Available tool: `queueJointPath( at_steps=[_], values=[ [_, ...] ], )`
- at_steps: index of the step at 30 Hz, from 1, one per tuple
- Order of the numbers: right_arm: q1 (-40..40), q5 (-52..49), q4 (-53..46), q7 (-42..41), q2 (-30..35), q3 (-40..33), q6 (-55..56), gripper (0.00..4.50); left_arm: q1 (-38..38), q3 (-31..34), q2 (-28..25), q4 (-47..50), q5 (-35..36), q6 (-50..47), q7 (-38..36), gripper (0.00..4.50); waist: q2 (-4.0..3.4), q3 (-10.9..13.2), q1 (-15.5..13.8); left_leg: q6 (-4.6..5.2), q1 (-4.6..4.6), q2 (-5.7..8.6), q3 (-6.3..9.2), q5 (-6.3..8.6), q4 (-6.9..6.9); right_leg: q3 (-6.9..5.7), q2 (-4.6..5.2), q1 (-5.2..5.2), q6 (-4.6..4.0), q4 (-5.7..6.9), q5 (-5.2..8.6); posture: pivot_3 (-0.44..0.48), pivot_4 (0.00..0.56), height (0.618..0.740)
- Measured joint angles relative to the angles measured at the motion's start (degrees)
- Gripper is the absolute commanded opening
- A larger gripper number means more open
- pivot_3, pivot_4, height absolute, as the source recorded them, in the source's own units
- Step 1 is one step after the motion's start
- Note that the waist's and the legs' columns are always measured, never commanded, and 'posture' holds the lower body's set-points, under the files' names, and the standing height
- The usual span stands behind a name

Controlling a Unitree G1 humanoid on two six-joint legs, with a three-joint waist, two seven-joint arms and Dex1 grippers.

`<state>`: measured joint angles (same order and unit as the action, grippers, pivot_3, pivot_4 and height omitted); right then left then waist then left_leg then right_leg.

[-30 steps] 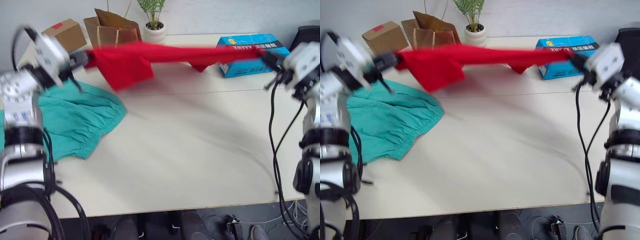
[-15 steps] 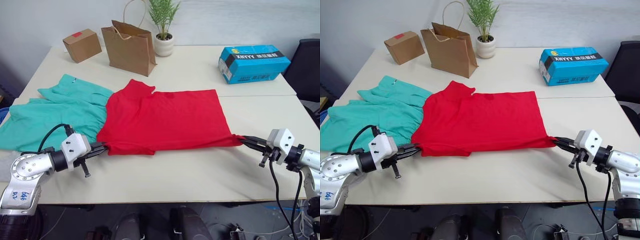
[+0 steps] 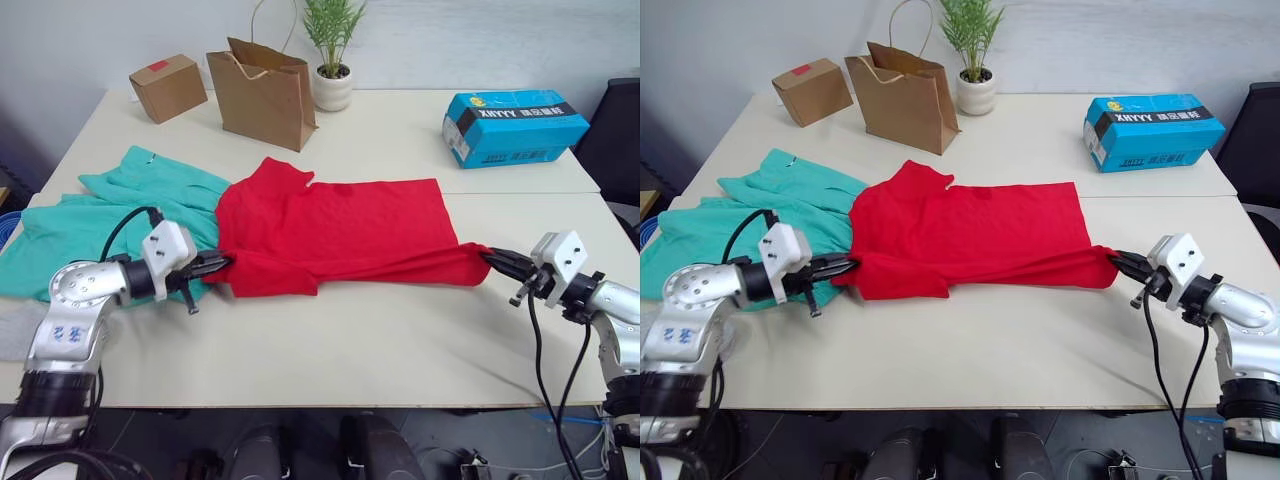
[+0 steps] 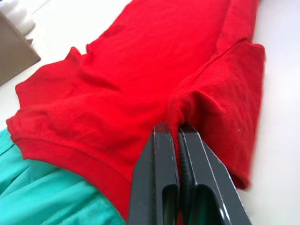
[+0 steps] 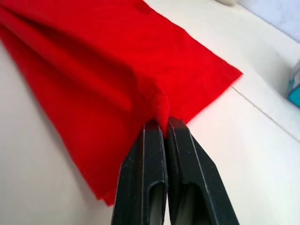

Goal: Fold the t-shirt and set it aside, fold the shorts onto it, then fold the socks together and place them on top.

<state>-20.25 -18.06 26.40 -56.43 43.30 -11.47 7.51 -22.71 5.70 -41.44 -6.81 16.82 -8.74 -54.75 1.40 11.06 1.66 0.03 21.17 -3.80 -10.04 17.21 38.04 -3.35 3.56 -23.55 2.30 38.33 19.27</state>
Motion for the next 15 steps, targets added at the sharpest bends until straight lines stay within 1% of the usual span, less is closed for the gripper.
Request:
queueJointPath(
  at_steps=[4, 6, 8, 11, 15],
  values=[
    [-4.5, -1.5, -0.4, 5.7, -2.7, 0.3, -15.9, 0.04, -7.7, -2.4, 2.9, -8.1, 0.3, -10.4, 1.1, 0.00, 0.00, 0.0, 0.0, 0.00, 0.05, 0.00, 0.00, -0.03, 0.06, 0.01, -0.01, -0.07, 0.01, 0.11, 0.01, 0.000, 0.150, 0.740],
    [-6.1, -1.2, -0.4, 8.0, -3.0, 1.3, -21.3, 0.04, -10.8, -3.4, 4.1, -11.9, -0.1, -15.9, 3.1, 0.00, 0.00, 0.0, 0.0, -0.01, 0.07, 0.00, 0.00, -0.03, 0.04, 0.00, -0.02, -0.10, 0.03, 0.11, 0.02, 0.000, 0.150, 0.740],
    [-8.1, -1.1, 0.0, 13.1, -4.9, 1.1, -26.9, 0.04, -14.3, -3.7, 5.5, -16.2, -0.9, -22.4, 6.7, 0.00, 0.01, 0.0, 0.1, -0.03, 0.11, -0.01, -0.01, -0.05, 0.05, 0.02, -0.03, -0.14, 0.03, 0.14, 0.02, 0.000, 0.150, 0.740],
    [-9.8, -1.2, 0.4, 18.1, -7.1, 0.4, -31.4, 0.04, -16.0, -4.1, 5.7, -17.9, -1.6, -26.3, 8.6, 0.00, 0.00, 0.0, 0.2, -0.05, 0.12, -0.01, -0.03, -0.05, 0.01, 0.04, -0.03, -0.19, 0.04, 0.17, 0.04, 0.000, 0.150, 0.740],
    [-10.1, -1.4, -0.1, 18.7, -8.6, -0.3, -29.2, 0.04, -15.2, -4.2, 5.5, -17.2, -2.0, -25.3, 8.9, 0.00, 0.00, 0.0, 0.2, -0.06, 0.10, -0.01, -0.06, -0.05, 0.02, 0.06, -0.03, -0.19, 0.04, 0.19, 0.05, 0.000, 0.150, 0.740]
  ],
)
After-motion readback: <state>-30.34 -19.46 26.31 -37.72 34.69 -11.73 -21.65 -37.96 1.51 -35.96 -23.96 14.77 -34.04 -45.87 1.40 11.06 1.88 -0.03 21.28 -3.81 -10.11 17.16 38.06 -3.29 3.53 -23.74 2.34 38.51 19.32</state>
